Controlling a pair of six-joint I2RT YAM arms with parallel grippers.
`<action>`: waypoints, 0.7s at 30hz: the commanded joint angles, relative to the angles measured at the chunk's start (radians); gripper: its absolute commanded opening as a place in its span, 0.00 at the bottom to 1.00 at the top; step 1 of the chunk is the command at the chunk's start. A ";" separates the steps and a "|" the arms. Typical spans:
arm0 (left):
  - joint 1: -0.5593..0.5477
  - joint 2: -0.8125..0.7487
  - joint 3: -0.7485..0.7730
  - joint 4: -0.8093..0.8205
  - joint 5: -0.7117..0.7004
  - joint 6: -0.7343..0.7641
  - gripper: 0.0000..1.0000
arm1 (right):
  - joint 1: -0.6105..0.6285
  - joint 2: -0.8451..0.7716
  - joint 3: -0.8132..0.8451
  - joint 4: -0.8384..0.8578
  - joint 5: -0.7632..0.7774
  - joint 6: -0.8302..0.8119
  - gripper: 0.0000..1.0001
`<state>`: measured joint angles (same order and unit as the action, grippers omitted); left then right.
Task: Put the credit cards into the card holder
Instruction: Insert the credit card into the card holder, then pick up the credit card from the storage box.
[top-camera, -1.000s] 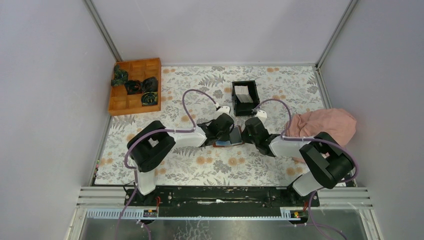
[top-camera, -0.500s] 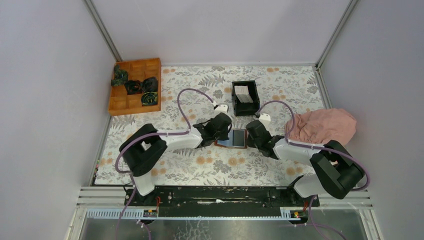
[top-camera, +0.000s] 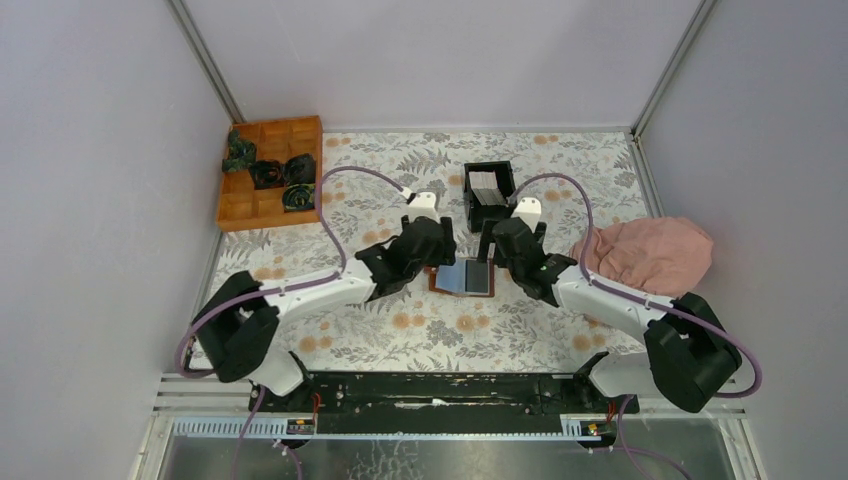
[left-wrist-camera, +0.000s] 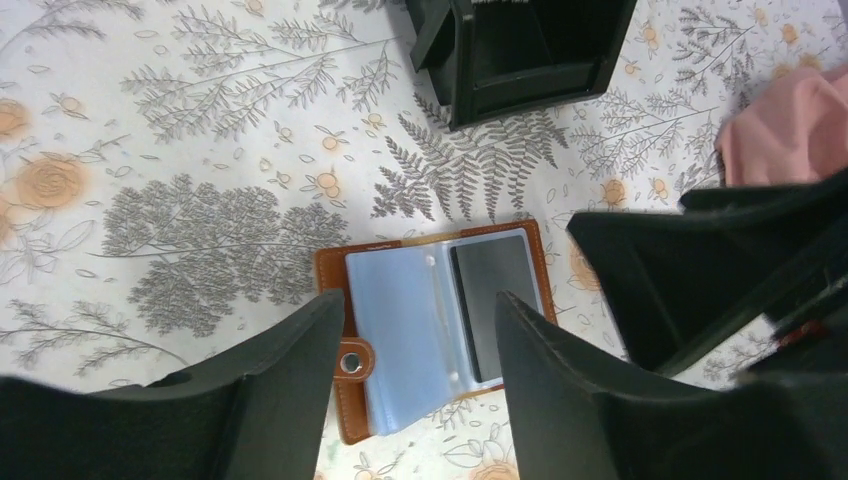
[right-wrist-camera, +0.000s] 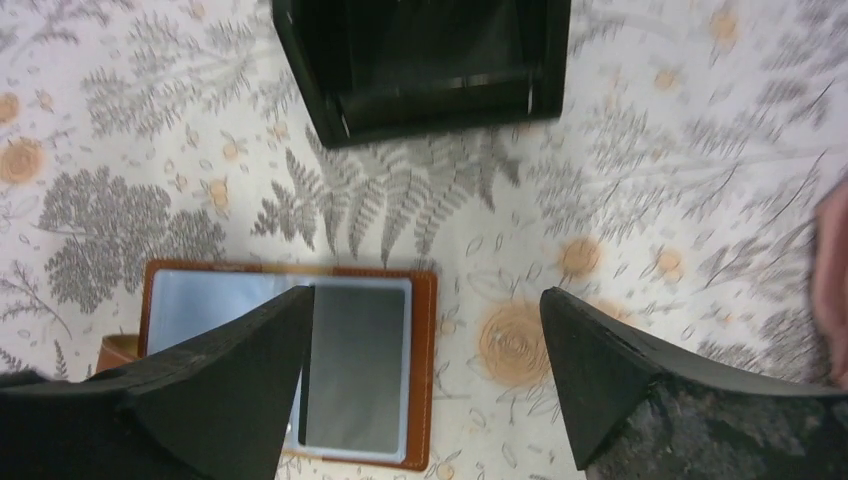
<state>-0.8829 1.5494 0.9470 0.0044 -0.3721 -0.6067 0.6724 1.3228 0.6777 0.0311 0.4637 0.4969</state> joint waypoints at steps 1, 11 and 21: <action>0.007 -0.103 -0.049 0.067 -0.070 0.039 0.76 | -0.008 -0.033 0.098 0.084 0.117 -0.142 0.96; 0.182 -0.169 -0.070 0.155 0.243 0.013 1.00 | -0.085 0.126 0.399 0.064 0.082 -0.247 1.00; 0.317 -0.153 -0.155 0.323 0.441 -0.063 1.00 | -0.224 0.389 0.687 -0.128 -0.155 -0.260 0.99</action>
<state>-0.5671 1.4017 0.8211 0.1913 0.0010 -0.6418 0.4877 1.6409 1.2869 -0.0246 0.4023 0.2626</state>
